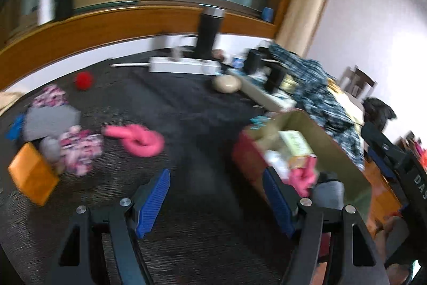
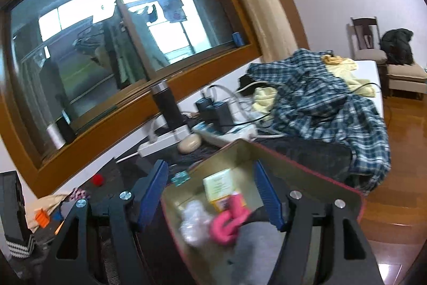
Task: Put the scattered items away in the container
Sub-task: 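Open the right tool inside the tin box while the left tool releases the tube, then move both open tools back to the remaining items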
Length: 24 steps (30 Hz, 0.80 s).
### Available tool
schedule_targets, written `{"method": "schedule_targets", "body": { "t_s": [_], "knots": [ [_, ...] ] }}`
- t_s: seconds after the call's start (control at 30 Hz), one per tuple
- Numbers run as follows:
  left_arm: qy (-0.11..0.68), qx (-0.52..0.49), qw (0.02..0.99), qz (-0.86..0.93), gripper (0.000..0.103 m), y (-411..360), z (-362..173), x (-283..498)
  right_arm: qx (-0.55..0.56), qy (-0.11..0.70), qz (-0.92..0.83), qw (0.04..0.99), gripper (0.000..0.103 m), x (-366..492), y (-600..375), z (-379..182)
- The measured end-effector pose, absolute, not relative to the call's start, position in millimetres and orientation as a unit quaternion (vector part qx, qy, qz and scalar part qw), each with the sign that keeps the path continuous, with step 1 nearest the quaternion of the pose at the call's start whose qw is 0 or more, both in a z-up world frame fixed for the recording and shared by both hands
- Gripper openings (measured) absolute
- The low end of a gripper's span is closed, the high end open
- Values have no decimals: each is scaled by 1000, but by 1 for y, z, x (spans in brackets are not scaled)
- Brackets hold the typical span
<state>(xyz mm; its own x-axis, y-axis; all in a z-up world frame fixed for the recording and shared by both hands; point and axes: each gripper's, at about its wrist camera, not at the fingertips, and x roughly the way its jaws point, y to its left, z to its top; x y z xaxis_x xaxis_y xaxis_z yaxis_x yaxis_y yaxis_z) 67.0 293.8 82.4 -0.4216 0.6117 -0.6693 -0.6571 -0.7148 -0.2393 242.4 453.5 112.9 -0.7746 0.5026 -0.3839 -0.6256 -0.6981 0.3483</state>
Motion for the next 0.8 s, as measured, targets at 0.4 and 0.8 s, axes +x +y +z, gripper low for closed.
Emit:
{"method": "schedule_targets", "body": {
  "t_s": [0.4,0.8],
  "knots": [
    [-21,-366,215,905,73,150,77,1,-167,184,946,209,78,181,387,109],
    [41,-366,238,899,82,129,51,-30,-237,143,952,131,78,129,340,85]
  ]
}}
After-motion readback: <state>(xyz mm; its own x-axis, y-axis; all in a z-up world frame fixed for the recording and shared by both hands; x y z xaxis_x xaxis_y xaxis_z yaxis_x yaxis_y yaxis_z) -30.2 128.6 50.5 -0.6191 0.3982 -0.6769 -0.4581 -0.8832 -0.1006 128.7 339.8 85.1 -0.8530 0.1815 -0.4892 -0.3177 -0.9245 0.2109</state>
